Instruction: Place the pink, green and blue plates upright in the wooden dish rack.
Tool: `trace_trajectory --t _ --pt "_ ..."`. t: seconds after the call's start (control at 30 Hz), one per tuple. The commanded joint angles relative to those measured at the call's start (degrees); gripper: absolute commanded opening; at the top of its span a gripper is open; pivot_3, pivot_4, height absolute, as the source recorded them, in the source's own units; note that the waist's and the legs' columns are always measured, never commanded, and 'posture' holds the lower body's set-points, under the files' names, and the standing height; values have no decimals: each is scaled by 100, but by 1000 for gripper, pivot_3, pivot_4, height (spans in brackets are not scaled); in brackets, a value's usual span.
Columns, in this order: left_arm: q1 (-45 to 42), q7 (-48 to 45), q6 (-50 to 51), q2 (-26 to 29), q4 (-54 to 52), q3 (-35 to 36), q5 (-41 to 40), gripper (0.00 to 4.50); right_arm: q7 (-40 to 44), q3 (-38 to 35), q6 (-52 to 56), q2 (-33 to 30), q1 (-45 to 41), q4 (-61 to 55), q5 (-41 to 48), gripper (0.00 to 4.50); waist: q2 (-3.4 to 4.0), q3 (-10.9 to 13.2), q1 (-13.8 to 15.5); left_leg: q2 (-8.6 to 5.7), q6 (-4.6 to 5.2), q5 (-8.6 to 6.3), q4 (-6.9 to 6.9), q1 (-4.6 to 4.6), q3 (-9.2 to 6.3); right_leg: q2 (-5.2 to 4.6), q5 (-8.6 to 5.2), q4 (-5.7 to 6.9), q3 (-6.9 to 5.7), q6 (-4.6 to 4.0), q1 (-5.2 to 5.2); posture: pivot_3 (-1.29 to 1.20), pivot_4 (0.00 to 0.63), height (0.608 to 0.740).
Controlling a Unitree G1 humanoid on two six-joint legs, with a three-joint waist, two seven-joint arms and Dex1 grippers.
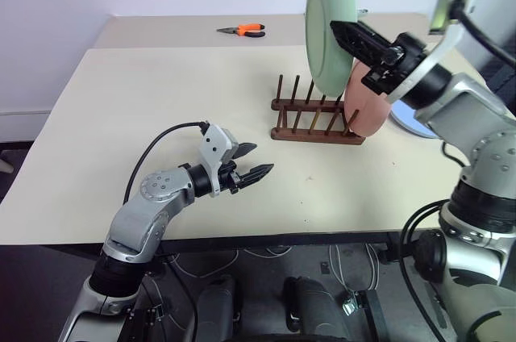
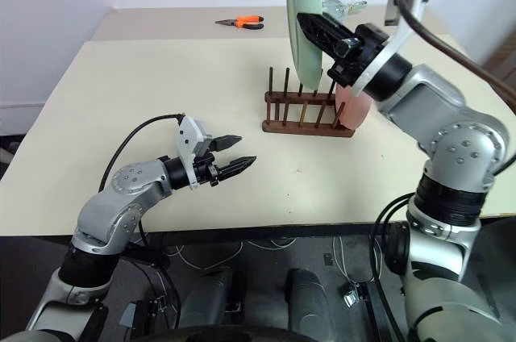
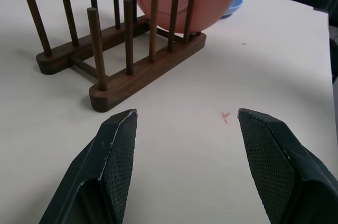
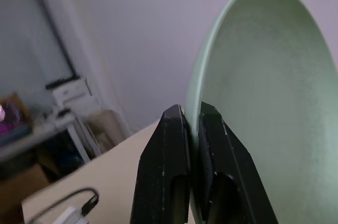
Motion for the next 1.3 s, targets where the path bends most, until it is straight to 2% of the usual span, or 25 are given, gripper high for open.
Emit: trace_trajectory --t 0.03,0.4,0.5,0.57,0.6,0.7,0.77,0.87,0.97,1.07,1.17,1.27,1.3 --pt "65 36 -30 33 -273 77 -18 3134 -166 -136 -86 3 -205 218 -7 26 1 0 -8 0 0 0 0 -3 0 0 0 0 0 0 -4 0 150 740" --pt "128 98 30 87 -388 96 -61 3134 -504 -219 -133 191 -351 1027 -130 26 3 0 -22 0 2 0 -1 -15 3 8 11 1 -2 19 -14 0 150 740" --pt "100 95 40 82 -384 80 -67 3134 -301 -34 -374 119 -392 1107 -538 916 3 0 -26 0 2 0 -1 -15 4 11 11 2 -2 20 -14 0 150 740" --pt "98 91 48 82 -391 80 -70 3134 -168 71 -519 86 -397 1071 -783 1852 3 0 -31 0 2 0 -1 -15 4 14 11 2 -2 21 -14 0 150 740" --pt "97 92 60 78 -398 84 -74 3134 93 350 -838 -95 -338 924 -1251 2317 4 1 -32 1 2 0 -1 -15 4 16 11 2 -2 21 -14 0 150 740" --pt "116 99 100 78 -438 105 -94 3134 899 1080 -1889 -755 -164 531 -2597 2317 8 3 -5 0 3 0 0 -19 5 31 11 0 -3 22 -16 0 150 740" --pt "141 105 118 88 -470 119 -102 3134 1338 1171 -2499 -1139 -67 334 -3109 2317 7 3 -3 0 6 -2 2 -25 5 33 10 -2 -3 23 -20 0 150 740" --pt "169 128 141 100 -510 139 -104 3134 1722 548 -2691 -1439 -17 363 -2911 2317 5 3 1 0 6 -2 2 -26 4 35 10 -3 -3 25 -19 0 150 740" --pt "205 111 141 114 -495 151 -105 3134 2049 -350 -2730 -1949 492 930 -2876 2317 -1 1 32 1 6 -2 5 -24 1 35 10 -3 -4 24 -13 0 150 740" --pt "199 76 116 110 -465 104 -83 3134 2318 -495 -2883 -2297 1068 1304 -3226 2317 -3 -1 30 1 13 -6 6 -13 -4 32 8 -28 -10 19 11 0 150 740" --pt "45 14 64 66 -313 26 -50 3134 2630 407 -3826 -2728 1805 1932 -4609 3184 0 -3 -29 2 15 -7 5 -7 6 23 8 -32 1 17 12 0 150 740" --pt "-120 -44 35 34 -179 -17 -25 3134 2685 1059 -4692 -2691 1859 2719 -5461 4462 4 -1 -80 8 15 -7 3 2 13 35 8 -27 6 17 11 0 150 740" --pt "-153 -57 30 31 -150 -20 -18 3134 2680 1207 -4927 -2664 1802 2966 -5670 4462 7 0 -94 8 14 -7 3 6 19 41 9 -19 9 19 10 0 150 740"
